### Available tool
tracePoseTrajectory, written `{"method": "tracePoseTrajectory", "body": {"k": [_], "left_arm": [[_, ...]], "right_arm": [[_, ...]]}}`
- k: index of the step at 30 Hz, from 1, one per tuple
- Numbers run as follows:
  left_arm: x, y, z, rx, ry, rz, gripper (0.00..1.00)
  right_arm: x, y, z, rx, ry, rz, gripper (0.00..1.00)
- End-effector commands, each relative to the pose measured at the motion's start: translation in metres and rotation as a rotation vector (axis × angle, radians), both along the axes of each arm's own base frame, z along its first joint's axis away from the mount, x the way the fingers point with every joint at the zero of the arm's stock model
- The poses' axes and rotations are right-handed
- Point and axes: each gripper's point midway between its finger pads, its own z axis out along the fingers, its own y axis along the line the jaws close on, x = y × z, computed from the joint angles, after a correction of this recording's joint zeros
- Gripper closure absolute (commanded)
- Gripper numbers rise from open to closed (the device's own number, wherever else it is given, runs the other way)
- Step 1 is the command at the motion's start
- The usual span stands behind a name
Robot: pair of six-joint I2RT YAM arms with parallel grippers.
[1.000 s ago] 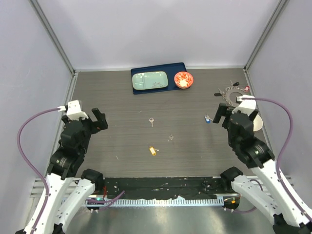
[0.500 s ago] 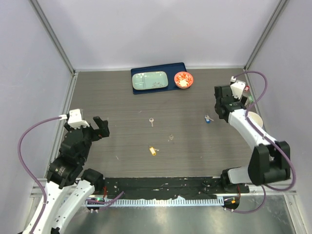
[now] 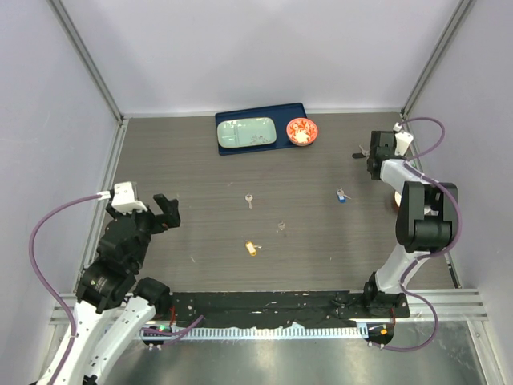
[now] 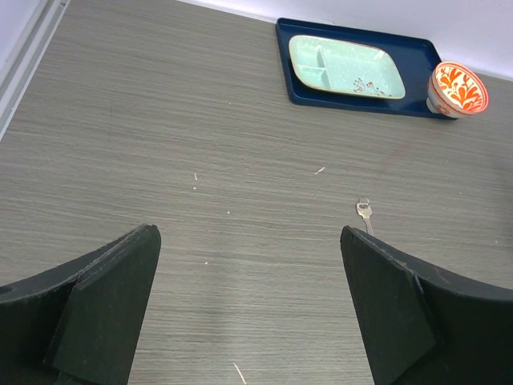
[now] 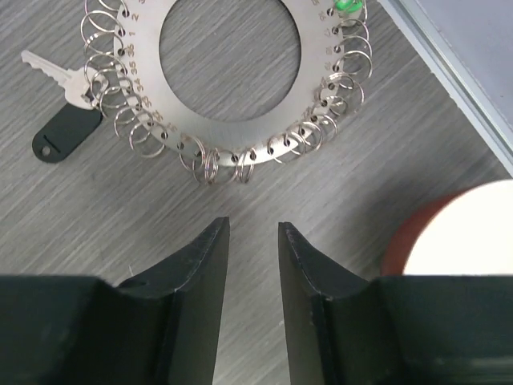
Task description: Put the keys on the keyring
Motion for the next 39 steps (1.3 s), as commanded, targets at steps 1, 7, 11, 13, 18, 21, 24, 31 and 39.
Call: {"method": "tracePoseTrajectory", "body": {"k": [1,7,11,13,18,21,24,31,39], "left_arm": [[0.005,0.0,0.008,0.008,-0.037,0.005,0.0],[0.007,0.0,0.005,0.017,-0.023,0.006,0.0],[0.008,0.001,0.003,0.023,-0.015,0.011,0.0],[0.008,0.001,0.003,0.024,-0.012,0.011,0.0],[0.009,0.001,0.002,0.026,-0.009,0.011,0.0],[0.009,0.0,0.002,0.025,-0.009,0.008,0.0],[0.009,0.0,0.002,0.025,-0.009,0.008,0.0],[0.008,-0.001,0.003,0.022,-0.012,0.002,0.0],[0.007,-0.002,0.004,0.018,-0.023,-0.009,0.0]], "right_arm": [[0.038,-0.007,0.018,0.032,-0.128,0.015,0.65],[0.049,-0.017,0.002,0.042,-0.112,0.0,0.71],[0.054,-0.021,-0.007,0.05,-0.102,-0.006,0.74],[0.053,-0.023,-0.01,0.043,-0.094,-0.015,0.75],[0.048,-0.028,-0.016,0.032,-0.076,-0.036,0.76],[0.046,-0.029,-0.021,0.032,-0.064,-0.038,0.76],[0.044,-0.031,-0.023,0.03,-0.061,-0.048,0.78],[0.042,-0.033,-0.024,0.02,-0.051,-0.045,0.81],[0.041,-0.031,-0.017,0.016,-0.052,-0.021,0.99]]}}
